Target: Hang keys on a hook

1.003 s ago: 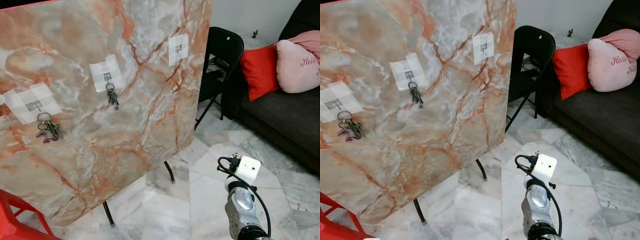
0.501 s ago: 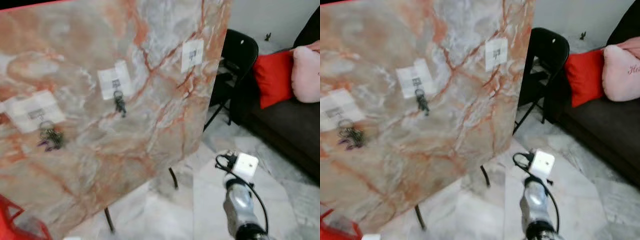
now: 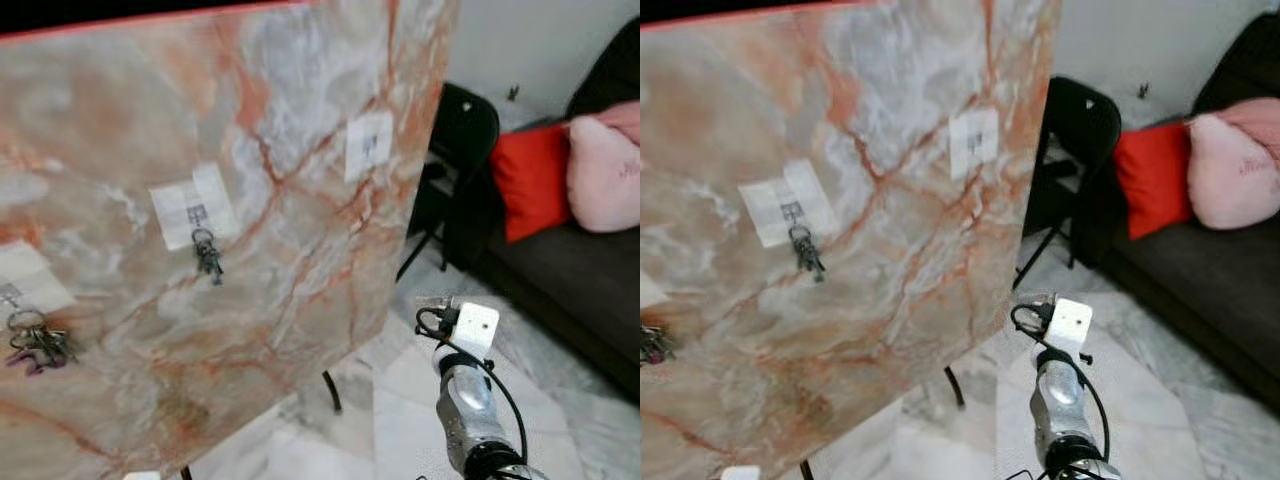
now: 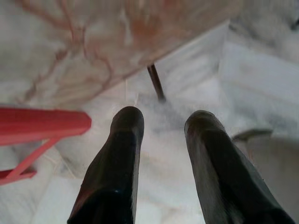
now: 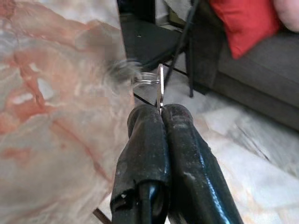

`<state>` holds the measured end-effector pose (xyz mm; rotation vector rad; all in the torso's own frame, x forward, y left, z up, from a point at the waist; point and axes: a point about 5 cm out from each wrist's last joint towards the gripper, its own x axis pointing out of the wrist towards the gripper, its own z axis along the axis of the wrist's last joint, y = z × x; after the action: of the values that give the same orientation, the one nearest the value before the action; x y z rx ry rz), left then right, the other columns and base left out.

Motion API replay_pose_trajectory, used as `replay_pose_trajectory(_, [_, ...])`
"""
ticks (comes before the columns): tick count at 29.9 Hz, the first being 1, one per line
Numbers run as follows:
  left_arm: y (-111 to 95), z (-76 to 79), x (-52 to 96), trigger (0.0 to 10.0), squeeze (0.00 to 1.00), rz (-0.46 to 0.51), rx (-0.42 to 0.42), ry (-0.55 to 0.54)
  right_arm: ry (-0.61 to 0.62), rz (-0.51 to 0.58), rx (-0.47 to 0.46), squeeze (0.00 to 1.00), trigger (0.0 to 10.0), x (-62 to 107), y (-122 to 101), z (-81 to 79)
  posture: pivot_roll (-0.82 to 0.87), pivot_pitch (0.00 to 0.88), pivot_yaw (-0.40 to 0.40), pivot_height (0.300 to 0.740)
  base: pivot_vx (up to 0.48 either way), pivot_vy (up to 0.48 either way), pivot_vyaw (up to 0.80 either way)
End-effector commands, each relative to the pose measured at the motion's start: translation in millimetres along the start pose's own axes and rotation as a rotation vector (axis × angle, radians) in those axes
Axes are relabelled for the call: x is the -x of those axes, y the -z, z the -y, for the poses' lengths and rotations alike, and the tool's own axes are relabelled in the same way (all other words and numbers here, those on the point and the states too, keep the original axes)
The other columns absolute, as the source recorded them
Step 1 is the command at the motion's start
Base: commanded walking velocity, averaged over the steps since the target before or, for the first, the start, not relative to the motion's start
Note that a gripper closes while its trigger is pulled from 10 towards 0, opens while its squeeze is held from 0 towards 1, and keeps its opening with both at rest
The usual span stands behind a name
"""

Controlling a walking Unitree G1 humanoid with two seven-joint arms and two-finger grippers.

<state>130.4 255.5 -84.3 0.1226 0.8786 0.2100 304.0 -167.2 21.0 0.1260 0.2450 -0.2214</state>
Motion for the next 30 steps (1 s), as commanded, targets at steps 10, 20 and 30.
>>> replay_pose_trajectory(10, [6.1,12.1,1.6,10.0,0.00,-0.017,0.003,0.024,-0.003,0.017,0.014,0.00,10.0,-0.6,-2.2,7.1,0.06,0.000,-0.032,0.740,0.000,0.000,0.80])
replay_pose_trajectory(20, [8.2,10.6,2.3,10.0,0.00,-0.026,0.001,0.028,0.028,0.038,0.019,0.00,10.0,-2.6,-7.2,12.6,0.06,0.000,-0.029,0.740,0.000,0.000,0.80])
replay_pose_trajectory(30, [10.8,8.5,3.2,10.0,0.00,-0.037,-0.008,0.033,0.085,0.081,0.002,0.00,10.0,-7.2,-19.0,17.1,0.06,0.000,-0.028,0.740,0.000,0.000,0.14])
